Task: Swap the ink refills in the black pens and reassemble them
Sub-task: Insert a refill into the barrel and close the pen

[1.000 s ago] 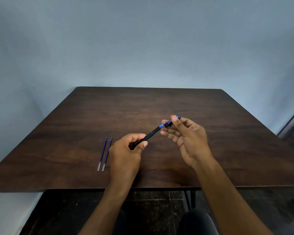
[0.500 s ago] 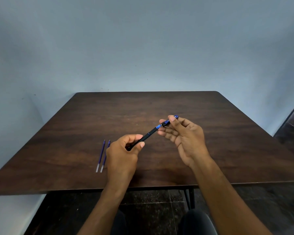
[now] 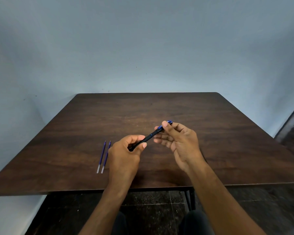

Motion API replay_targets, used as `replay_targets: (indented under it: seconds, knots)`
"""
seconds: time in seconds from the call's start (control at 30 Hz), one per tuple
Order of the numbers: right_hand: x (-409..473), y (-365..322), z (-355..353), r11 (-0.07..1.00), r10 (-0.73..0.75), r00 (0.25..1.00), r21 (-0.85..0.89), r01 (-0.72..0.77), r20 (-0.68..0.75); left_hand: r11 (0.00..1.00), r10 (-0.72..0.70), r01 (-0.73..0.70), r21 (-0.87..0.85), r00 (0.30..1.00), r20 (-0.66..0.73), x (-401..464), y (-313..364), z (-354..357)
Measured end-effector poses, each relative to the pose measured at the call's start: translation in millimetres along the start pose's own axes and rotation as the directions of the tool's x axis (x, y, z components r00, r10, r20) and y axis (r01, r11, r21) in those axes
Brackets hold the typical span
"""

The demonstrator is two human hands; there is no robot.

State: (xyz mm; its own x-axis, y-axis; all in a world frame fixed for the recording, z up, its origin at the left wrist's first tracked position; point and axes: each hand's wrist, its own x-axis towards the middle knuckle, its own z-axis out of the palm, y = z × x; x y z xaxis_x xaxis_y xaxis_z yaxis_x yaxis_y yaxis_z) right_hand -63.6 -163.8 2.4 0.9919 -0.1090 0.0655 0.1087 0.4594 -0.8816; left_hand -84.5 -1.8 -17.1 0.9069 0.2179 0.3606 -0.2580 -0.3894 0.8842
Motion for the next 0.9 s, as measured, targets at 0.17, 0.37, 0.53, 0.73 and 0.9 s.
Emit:
replay_targets:
  seconds: [0.17, 0.37, 0.53, 0.73, 0.9]
  knots:
    - [1.8, 7.9, 2.7, 1.000, -0.006, 1.000, -0.023, 0.006, -0.006, 0.999, 0.019, -0.020, 0.025, 1.000, 0.009, -0.4, 0.6, 2.8]
    - [2.8, 7.6, 0.2, 0.989, -0.076, 0.997, -0.124, 0.074, -0.012, 0.999, 0.040, -0.040, 0.023, 0.999, -0.029, -0.5, 4.3, 9.0]
    - [1.7, 11.9, 0.2, 0.982, -0.090, 0.995, -0.169, 0.083, -0.033, 1.000, 0.014, -0.014, 0.002, 0.999, -0.048, -3.0, 2.4, 13.1]
    - [-1.3, 17.5, 0.5, 0.986, -0.058, 0.996, -0.159, 0.047, -0.061, 1.000, 0.014, -0.013, 0.009, 0.999, -0.052, -6.1, 0.8, 14.8]
    - [-1.5, 17.8, 5.5, 0.990, -0.021, 0.993, -0.141, 0.004, -0.116, 0.999, 0.039, -0.040, -0.025, 0.997, -0.061, -12.4, 9.6, 24.5]
